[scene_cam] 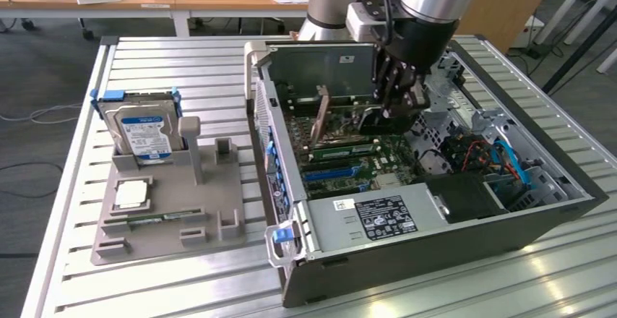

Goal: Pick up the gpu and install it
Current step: 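Insert the gpu into the slot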

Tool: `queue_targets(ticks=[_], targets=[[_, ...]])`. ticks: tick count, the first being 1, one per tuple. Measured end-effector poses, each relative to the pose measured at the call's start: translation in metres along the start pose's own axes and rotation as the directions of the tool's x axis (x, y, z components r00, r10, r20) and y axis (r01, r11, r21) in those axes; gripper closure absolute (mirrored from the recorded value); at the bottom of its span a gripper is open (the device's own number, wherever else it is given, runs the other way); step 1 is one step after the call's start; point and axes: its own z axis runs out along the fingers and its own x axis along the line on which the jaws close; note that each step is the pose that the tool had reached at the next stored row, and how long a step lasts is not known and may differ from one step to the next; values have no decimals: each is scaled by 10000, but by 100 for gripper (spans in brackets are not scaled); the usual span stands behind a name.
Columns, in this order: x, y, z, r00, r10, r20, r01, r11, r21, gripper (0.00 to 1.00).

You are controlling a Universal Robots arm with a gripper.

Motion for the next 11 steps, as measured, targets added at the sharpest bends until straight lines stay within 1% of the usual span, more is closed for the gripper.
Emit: queue_targets(ticks=[6,11], targets=[[-3,1,69,10000,-1,0,1,10000,0,73],[-3,2,74,10000,-1,-1,1,10000,-1,73]])
